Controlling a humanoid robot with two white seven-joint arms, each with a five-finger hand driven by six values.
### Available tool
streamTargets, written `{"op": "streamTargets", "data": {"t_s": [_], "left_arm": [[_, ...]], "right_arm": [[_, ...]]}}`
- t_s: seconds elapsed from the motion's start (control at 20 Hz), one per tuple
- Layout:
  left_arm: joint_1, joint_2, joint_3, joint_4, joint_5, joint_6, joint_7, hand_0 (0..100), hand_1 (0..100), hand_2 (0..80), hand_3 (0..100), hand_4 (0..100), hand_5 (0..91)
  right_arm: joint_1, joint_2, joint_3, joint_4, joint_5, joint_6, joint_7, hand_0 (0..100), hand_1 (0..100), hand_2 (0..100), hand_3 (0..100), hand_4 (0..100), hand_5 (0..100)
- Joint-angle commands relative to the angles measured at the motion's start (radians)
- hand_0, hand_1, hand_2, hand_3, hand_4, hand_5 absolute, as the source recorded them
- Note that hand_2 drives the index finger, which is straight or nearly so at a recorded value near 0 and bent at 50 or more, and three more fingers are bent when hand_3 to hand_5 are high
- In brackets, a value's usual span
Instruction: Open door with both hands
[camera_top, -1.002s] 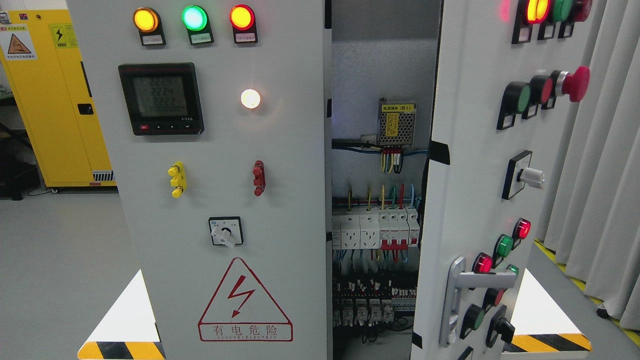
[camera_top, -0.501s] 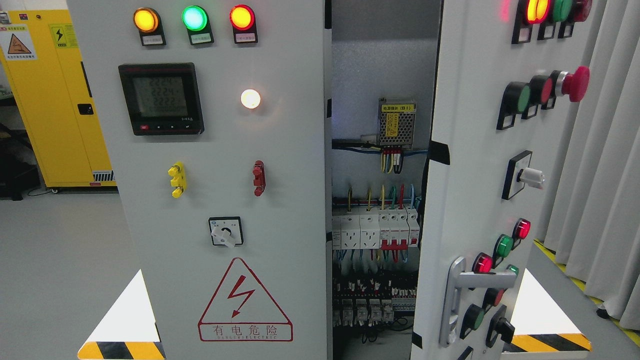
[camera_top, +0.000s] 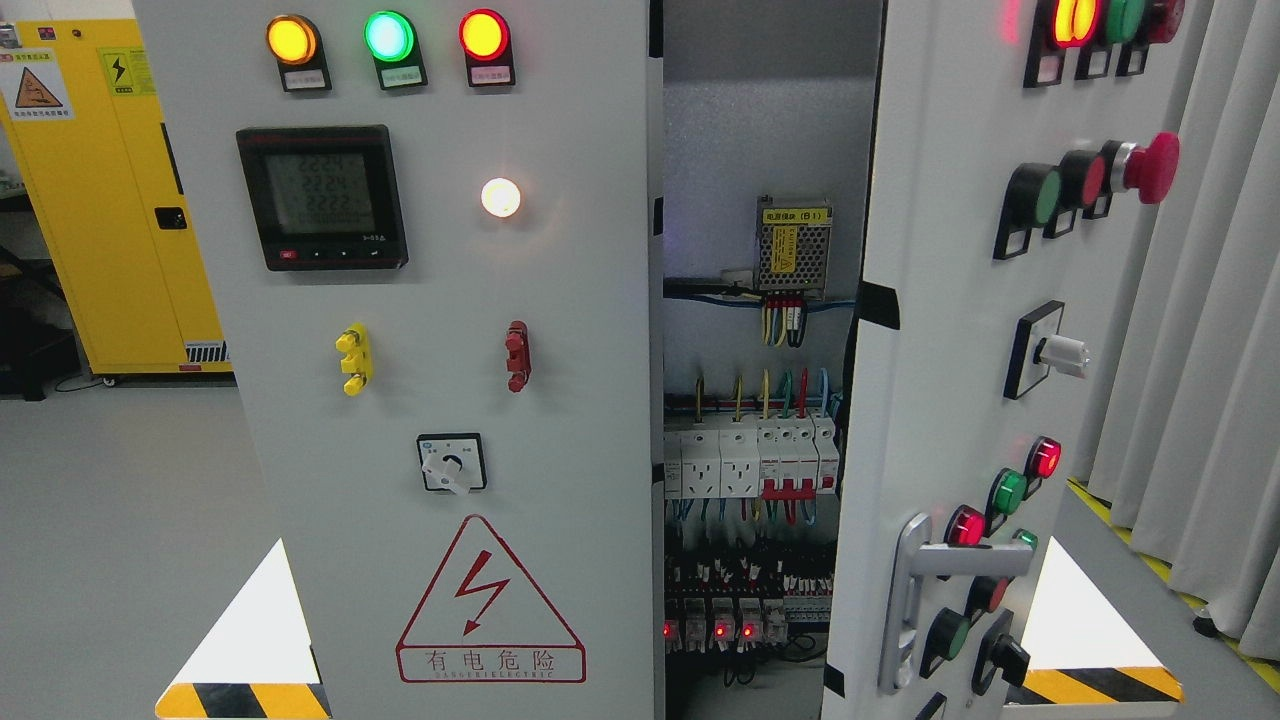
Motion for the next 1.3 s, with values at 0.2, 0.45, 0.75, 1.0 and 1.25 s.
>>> {"op": "streamTargets", "data": {"t_s": [0.2,0.45,0.75,1.0,1.25], "left_arm": [[-0.12,0.362,-0.11,-0.467,0.366,0.03,-0.161,0,0,0.0,0,0,0.0],[-0.285,0.491,-0.155,-0.468,0.513,0.076,-0.198,0,0,0.0,0,0,0.0],[-0.517,0.525,-0.225,-0.468,0.717,0.235,-0.198,0,0,0.0,0,0,0.0],[-0.676,0.527,-0.288,-0.465,0.727,0.261,-0.198,0,0,0.0,0,0,0.0],[-0.814,0.519,-0.308,-0.458,0.799,0.34,-0.198,0,0,0.0,0,0,0.0]], "right_arm": [[0.025,-0.001,0.005,-0.001,0.0,0.0,0.0,24,0,0,0,0,0],[0.025,-0.001,0.006,-0.001,0.0,0.0,0.0,24,0,0,0,0,0],[0.025,-0.002,0.006,-0.001,0.0,0.0,0.0,24,0,0,0,0,0],[0.025,-0.001,0.006,-0.001,0.0,0.0,0.0,24,0,0,0,0,0],[0.025,-0.002,0.006,-0.001,0.0,0.0,0.0,24,0,0,0,0,0]]}}
